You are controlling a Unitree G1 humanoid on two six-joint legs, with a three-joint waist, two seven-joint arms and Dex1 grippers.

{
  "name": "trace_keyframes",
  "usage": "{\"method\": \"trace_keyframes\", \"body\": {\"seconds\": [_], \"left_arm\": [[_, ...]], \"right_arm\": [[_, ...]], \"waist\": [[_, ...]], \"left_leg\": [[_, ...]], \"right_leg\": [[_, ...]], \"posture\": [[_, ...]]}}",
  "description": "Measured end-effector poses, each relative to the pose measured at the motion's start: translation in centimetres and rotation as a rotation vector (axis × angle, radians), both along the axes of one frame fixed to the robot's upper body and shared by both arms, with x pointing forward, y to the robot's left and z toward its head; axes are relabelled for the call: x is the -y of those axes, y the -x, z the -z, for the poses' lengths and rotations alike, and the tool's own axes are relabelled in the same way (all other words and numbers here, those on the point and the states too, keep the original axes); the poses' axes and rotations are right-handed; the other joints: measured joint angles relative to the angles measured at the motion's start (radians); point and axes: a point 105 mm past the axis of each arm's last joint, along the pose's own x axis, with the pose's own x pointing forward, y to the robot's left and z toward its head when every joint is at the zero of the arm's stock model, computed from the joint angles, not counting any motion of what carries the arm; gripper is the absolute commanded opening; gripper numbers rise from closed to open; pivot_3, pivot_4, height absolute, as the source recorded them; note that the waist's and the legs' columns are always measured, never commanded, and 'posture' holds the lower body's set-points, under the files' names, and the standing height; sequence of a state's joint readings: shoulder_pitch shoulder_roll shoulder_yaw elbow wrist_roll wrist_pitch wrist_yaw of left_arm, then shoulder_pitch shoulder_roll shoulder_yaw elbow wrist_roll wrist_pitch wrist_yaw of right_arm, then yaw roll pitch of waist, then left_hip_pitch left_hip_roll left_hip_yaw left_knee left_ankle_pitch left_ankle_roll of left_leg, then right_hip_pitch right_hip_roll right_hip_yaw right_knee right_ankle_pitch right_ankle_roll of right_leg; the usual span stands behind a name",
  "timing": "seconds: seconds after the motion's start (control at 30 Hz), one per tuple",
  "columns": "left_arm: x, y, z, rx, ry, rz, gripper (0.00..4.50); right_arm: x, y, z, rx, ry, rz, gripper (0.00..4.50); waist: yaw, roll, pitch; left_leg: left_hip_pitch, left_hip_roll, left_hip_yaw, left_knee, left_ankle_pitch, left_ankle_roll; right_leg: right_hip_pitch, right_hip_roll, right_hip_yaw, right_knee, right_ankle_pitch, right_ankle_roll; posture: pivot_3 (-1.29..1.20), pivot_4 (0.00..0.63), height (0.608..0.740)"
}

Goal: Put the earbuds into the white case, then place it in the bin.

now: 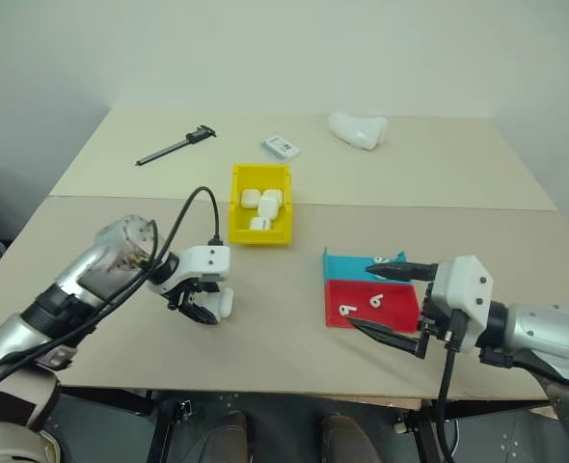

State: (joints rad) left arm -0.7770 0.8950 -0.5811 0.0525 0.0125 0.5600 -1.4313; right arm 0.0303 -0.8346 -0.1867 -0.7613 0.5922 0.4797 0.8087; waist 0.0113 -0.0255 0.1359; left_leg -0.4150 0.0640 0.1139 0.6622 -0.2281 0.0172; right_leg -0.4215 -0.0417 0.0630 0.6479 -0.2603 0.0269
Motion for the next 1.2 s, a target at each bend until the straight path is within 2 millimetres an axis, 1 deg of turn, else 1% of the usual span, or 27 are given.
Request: {"method": "trace_keyframes", "body": {"seconds": [0.1, 0.13, 0.2, 0.23, 0.47, 0.9, 1.0, 1.1, 1.13, 1.2], "left_arm": [[0.5, -0.3, 0.1, 0.029, -0.012, 0.021, 2.8], [0.5, -0.3, 0.1, 0.031, -0.016, 0.024, 3.52], [0.5, 0.0, 0.2, 0.043, -0.031, 0.053, 4.09], [0.5, 0.3, 0.4, 0.056, -0.046, 0.084, 4.44], [0.2, 0.7, 0.4, 0.06, -0.079, 0.125, 4.44], [0.9, -0.1, 0.1, 0.05, -0.154, 0.217, 4.44], [0.9, -0.3, 0.2, 0.063, -0.167, 0.237, 3.84], [0.9, -0.6, 0.2, 0.08, -0.175, 0.24, 2.9], [1.0, -0.6, 0.2, 0.083, -0.174, 0.24, 2.77], [1.0, -0.7, 0.1, 0.083, -0.167, 0.236, 2.77]], "right_arm": [[-0.1, 0.1, -0.1, 0.007, 0.0, 0.006, 4.5], [-0.1, 0.1, -0.1, 0.008, 0.0, 0.007, 4.5], [0.0, 0.1, -0.1, 0.007, 0.001, 0.011, 4.5], [0.0, 0.1, -0.1, 0.008, 0.001, 0.013, 4.5], [0.2, 0.0, 0.3, 0.004, 0.015, 0.029, 4.5], [0.0, 0.0, 0.6, 0.0, 0.026, 0.027, 4.5], [0.0, 0.0, 0.6, 0.001, 0.026, 0.028, 4.5], [0.0, 0.0, 0.6, 0.001, 0.026, 0.027, 4.5], [0.0, 0.0, 0.6, 0.001, 0.026, 0.027, 4.5], [0.0, 0.0, 0.6, 0.001, 0.026, 0.027, 4.5]], "waist": [[0.001, 0.0, 0.0], [0.001, 0.0, 0.0], [0.001, 0.001, 0.0], [0.002, 0.001, -0.001], [0.001, 0.001, -0.001], [0.004, 0.001, -0.001], [0.007, 0.001, -0.001], [0.003, 0.001, -0.001], [0.003, 0.001, -0.001], [0.004, 0.001, -0.001]], "left_leg": [[0.001, 0.0, 0.0, 0.0, 0.0, 0.0], [0.001, 0.0, 0.0, 0.0, 0.0, 0.0], [0.002, 0.0, 0.0, 0.0, 0.0, 0.0], [0.003, 0.0, 0.0, 0.0, 0.0, 0.0], [0.004, 0.0, 0.0, 0.0, 0.0, 0.0], [0.004, -0.001, 0.0, 0.0, 0.0, 0.001], [0.005, -0.001, 0.0, 0.0, 0.0, 0.001], [0.005, -0.001, 0.0, 0.0, 0.0, 0.001], [0.005, -0.001, -0.001, 0.0, -0.001, 0.001], [0.005, -0.001, -0.001, 0.0, -0.001, 0.001]], "right_leg": [[0.001, 0.0, 0.0, 0.0, 0.0, 0.0], [0.001, 0.0, 0.0, 0.001, 0.0, 0.0], [0.002, 0.0, 0.0, 0.001, 0.0, 0.0], [0.002, 0.0, 0.0, 0.0, 0.0, 0.0], [0.003, 0.0, 0.0, 0.001, 0.0, 0.0], [0.004, 0.0, 0.0, 0.001, 0.0, 0.0], [0.005, -0.001, 0.0, 0.001, 0.0, 0.0], [0.005, -0.001, 0.0, 0.0, 0.0, 0.0], [0.005, -0.001, 0.0, 0.0, 0.0, 0.0], [0.005, -0.001, 0.0, 0.0, 0.0, 0.0]], "posture": [[0.0, 0.15, 0.74], [0.0, 0.15, 0.74], [0.0, 0.15, 0.74], [0.0, 0.15, 0.74], [0.0, 0.15, 0.74], [0.0, 0.15, 0.74], [0.0, 0.15, 0.74], [0.0, 0.15, 0.74], [0.0, 0.15, 0.74], [0.0, 0.15, 0.74]]}}
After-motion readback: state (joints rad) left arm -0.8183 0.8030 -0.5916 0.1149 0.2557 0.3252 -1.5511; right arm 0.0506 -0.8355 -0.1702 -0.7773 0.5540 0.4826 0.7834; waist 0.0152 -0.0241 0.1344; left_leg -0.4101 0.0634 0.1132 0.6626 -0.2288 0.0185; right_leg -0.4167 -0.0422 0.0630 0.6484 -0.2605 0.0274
